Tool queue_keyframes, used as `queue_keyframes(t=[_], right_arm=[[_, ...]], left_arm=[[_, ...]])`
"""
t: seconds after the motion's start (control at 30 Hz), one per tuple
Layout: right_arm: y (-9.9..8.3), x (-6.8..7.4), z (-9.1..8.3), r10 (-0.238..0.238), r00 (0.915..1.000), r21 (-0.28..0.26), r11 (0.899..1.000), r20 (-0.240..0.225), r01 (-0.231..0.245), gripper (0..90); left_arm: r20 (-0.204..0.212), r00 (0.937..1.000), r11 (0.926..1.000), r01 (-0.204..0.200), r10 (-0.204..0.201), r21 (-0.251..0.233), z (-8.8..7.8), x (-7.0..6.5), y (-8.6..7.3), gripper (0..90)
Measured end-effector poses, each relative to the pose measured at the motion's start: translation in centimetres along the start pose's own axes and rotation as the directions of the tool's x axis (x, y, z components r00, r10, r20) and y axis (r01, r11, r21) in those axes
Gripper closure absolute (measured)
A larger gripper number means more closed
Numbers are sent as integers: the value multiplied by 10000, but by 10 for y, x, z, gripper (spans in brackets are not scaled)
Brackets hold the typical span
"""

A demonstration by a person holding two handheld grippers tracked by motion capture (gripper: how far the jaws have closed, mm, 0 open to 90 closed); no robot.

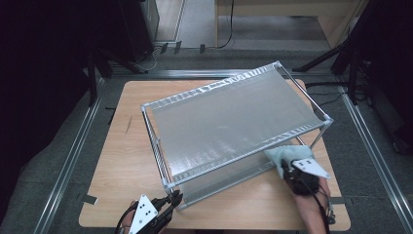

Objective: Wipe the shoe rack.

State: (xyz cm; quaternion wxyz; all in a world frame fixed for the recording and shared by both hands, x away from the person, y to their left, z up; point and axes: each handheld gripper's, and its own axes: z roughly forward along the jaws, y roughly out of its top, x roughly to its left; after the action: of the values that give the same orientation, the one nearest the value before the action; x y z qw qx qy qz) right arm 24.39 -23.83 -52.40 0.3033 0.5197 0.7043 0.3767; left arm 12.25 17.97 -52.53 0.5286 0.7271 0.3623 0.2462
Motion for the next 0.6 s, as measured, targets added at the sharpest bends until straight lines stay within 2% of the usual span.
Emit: queue_keyframes(t=[0.03, 0.1, 0.13, 0.17, 0.2, 0.27, 0.3, 0.37, 0.43, 0.5, 0.6], right_arm=[[-1, 16, 5, -650, 9966, -77, 9979, -509, 646, 741], [3, 21, 2, -524, 9904, -586, 9973, -1278, 452, 740], [6, 21, -2, -302, 9854, -905, 9958, -1677, 151, 739], [9, 20, -5, -103, 9830, -1103, 9938, -1836, -102, 733], [12, 19, -7, -64, 9850, -1250, 9920, -1723, -154, 723], [13, 12, -7, 149, 9926, -1263, 9915, -1202, -302, 685], [12, 7, -4, 295, 9966, -1142, 9927, -766, -382, 662], [5, -4, 5, 400, 9991, -681, 9969, 114, -391, 634], [-3, -15, 15, 405, 9966, -242, 9989, 711, -389, 568], [-8, -23, 20, 410, 9946, 54, 9991, 949, -417, 479], [-7, -29, 18, 285, 9908, 82, 9995, 1325, -299, 368]], left_arm=[[3, 10000, 10000, 0, 0, -11, 0, 0, 0, 813], [27, 10000, 10000, 4, -4, 1, -1, 0, 0, 813], [31, 10000, 10000, 13, -13, 0, -1, 0, 0, 813], [39, 10000, 10000, -6, 6, 23, -1, 0, 0, 813], [41, 10000, 10000, 9, -9, 25, -2, 0, 0, 813], [48, 10000, 10000, 13, -13, 25, -2, 0, 0, 813], [52, 10000, 10000, 13, -13, 24, -2, 0, 0, 813], [45, 10000, 10000, 16, -17, 28, -2, 0, 0, 813], [42, 10000, 10000, 16, -16, 30, -2, 0, 0, 813], [41, 10000, 10000, 12, -12, 29, -2, 0, 0, 813], [44, 10000, 10000, 12, -12, 22, -1, 0, 0, 813]])
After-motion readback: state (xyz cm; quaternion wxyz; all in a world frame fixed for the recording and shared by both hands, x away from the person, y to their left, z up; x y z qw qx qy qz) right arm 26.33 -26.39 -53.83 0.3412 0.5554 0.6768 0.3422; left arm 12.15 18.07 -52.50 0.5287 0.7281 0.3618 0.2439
